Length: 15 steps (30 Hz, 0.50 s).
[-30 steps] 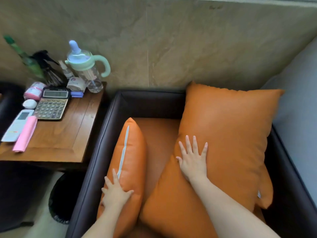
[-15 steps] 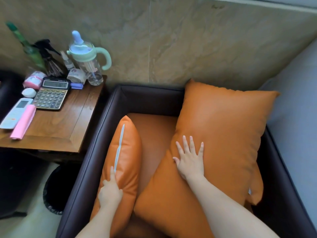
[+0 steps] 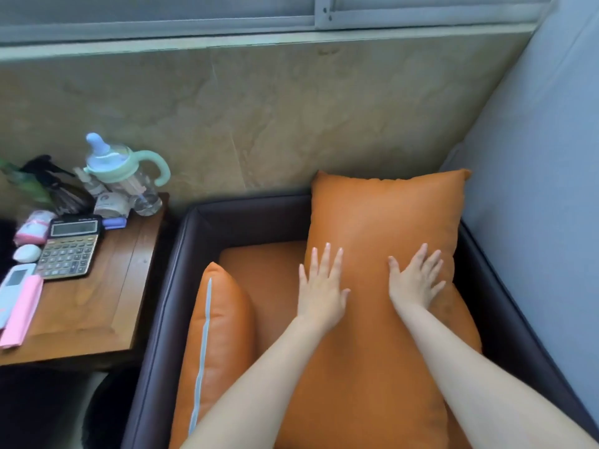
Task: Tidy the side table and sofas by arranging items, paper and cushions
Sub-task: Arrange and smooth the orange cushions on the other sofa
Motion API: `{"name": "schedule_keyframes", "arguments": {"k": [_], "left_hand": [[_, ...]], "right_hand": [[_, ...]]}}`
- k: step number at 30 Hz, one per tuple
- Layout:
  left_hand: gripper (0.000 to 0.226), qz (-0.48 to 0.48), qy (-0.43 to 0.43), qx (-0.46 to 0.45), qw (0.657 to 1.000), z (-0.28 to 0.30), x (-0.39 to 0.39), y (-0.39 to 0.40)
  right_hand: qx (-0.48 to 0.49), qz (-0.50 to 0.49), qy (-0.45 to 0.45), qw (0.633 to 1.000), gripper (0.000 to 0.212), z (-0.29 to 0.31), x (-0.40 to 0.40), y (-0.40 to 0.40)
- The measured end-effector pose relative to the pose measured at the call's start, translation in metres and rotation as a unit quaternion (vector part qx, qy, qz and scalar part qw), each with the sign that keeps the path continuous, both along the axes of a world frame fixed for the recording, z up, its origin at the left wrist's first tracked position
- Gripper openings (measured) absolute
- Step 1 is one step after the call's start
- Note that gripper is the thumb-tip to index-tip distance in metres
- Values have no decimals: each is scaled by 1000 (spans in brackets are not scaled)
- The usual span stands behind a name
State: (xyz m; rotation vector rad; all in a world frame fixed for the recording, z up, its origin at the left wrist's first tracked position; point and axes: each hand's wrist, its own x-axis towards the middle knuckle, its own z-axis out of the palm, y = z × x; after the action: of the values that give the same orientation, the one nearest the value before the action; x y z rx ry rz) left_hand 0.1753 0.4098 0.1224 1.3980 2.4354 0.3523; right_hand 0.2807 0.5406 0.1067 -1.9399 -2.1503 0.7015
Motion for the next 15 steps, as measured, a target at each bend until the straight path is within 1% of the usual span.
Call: {"name": "schedule_keyframes", "arguments": {"k": [1, 2, 4, 6, 7, 9, 10, 11, 12, 13, 15], "left_hand": [[72, -38, 13, 11, 999, 10, 8, 18], [70, -71, 24, 13, 997, 17, 15, 33], [67, -116, 39, -2, 992, 24, 24, 53], [66, -137, 44, -27, 989, 26, 28, 64], [66, -142, 45, -40, 988, 26, 27, 67], [66, -145, 43, -61, 987, 26, 25, 70], [66, -142, 39, -70, 987, 27, 22, 71], [65, -138, 35, -77, 987, 27, 19, 71], [65, -134, 32, -83, 987, 28, 16, 71], [65, -130, 30, -86, 987, 30, 13, 71], [64, -125, 31, -87, 988, 32, 8, 73]], "right_hand": [[-43, -65, 46, 996, 84, 1, 7, 12], [-76, -104, 80, 988, 92, 1, 13, 21], [-108, -121, 115, 980, 103, 1, 22, 33], [-131, -142, 153, 969, 109, -2, 31, 45], [-146, -166, 178, 959, 111, -4, 35, 50], [-189, -232, 237, 924, 114, -8, 43, 59], [-216, -259, 264, 904, 112, -9, 47, 63], [-244, -274, 286, 885, 106, -8, 50, 65], [-267, -277, 305, 871, 96, -7, 53, 66], [-277, -274, 320, 864, 82, -8, 55, 67], [-254, -270, 327, 869, 54, -9, 55, 64]]}}
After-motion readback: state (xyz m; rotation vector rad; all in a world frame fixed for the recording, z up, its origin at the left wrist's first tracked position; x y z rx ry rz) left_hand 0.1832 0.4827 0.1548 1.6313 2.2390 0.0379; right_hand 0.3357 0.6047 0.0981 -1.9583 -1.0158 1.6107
